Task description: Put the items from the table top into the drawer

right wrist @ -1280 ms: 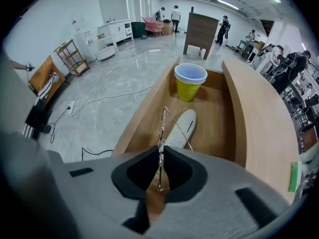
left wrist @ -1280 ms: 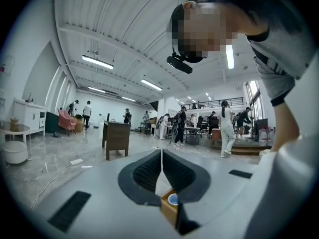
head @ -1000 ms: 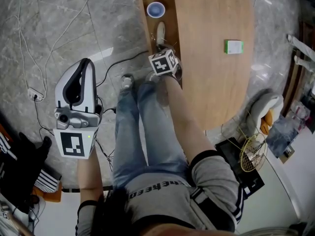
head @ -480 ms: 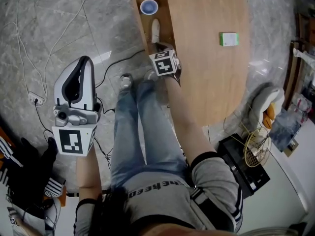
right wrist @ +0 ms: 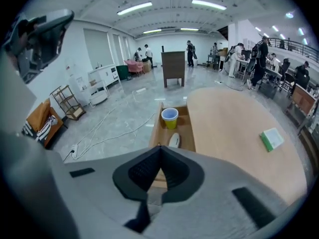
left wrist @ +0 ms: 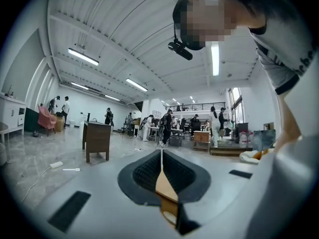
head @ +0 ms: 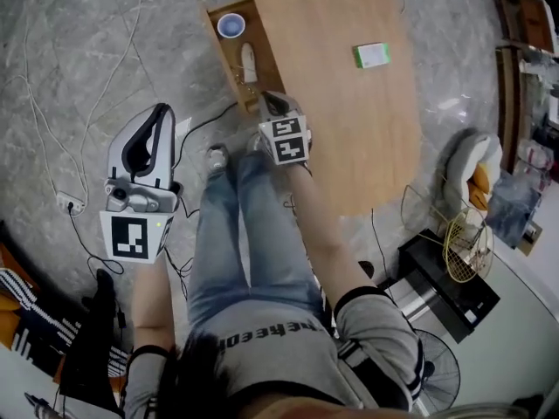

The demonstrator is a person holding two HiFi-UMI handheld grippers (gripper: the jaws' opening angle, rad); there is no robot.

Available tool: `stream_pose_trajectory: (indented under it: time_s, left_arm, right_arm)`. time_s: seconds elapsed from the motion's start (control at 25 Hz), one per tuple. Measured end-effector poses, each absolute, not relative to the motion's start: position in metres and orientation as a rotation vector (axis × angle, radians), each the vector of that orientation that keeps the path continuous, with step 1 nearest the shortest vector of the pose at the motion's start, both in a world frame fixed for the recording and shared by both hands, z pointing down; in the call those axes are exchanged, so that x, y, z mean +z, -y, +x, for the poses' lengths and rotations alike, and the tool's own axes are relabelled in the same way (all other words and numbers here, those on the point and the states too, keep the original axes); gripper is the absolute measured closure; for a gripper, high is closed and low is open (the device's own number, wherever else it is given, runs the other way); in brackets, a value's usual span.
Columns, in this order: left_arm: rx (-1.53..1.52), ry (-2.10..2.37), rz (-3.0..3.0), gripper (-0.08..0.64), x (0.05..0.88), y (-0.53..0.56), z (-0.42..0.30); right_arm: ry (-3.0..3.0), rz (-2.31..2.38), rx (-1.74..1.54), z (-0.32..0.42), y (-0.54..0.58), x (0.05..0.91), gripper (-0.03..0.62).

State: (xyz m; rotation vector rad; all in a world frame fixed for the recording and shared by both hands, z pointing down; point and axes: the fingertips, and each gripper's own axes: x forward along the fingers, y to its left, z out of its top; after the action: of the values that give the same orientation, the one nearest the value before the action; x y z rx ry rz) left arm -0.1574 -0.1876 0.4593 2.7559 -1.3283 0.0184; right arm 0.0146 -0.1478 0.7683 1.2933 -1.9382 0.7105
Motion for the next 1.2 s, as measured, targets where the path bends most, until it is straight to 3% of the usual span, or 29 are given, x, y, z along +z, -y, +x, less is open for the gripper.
stream_pose_trajectory:
  time_s: [1.2]
  left_arm:
    - [-0.030,1.130,2.882,0.546,0.317,0.145,-0.109]
  right_arm:
    - [2.139,1.760,0.416,0.052,0.088,0.454,0.592]
